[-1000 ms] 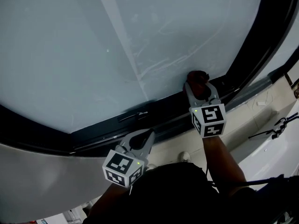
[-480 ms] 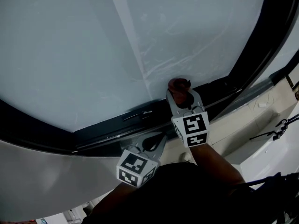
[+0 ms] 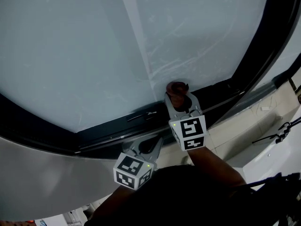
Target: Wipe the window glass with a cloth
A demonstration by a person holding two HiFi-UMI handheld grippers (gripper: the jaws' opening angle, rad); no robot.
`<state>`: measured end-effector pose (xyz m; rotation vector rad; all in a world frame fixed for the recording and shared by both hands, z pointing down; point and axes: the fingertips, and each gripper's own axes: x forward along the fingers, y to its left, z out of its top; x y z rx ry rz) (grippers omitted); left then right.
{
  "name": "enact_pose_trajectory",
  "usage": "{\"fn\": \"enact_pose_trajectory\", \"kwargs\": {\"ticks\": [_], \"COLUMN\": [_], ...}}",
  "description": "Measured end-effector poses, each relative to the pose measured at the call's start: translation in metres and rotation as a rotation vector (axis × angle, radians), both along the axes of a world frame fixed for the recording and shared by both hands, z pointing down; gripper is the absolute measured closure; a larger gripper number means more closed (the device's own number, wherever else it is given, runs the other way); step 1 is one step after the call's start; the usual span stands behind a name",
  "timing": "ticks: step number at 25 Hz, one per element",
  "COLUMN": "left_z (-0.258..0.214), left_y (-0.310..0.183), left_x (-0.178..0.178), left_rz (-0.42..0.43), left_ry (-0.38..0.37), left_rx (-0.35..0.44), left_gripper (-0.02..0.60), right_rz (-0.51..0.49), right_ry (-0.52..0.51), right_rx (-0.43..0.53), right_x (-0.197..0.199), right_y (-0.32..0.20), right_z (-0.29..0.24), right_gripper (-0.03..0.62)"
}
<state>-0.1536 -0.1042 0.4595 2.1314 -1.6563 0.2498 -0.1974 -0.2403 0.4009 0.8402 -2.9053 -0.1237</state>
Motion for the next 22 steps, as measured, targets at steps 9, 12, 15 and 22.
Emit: {"fn": "enact_pose_trajectory", "kwargs": {"ticks": [9,12,15,22], "left_z": [-0.003,-0.002,0.000,0.001], "left_y": [0.010,0.012,0.012,0.002], "left_x": [-0.012,-0.014,-0.010,-0.001], "left_rz": [-0.023,-0.024,-0.011,-0.002], "left_ry": [-0.015,-0.019,-0.018,-0.004], "left_rx": [-0.002,-0.004,-0.009,-0.006], "left_gripper": [0.565,0.565,0.565,0.565], "right_rz": [-0.073,-0.101,-0.108,-0.284], "right_ry": [-0.001,0.014,0.023,0.072], "right_rx": [-0.014,-0.001,0.006,-0.004], "right_x": [-0.023,-0.031,-0.033,-0.029], "right_y": [0.028,0.036,0.036,0.037], "right_z": [-0.001,0.000,0.002,0.001], "right_gripper": [0.490,0.490,0.490,0.490]}}
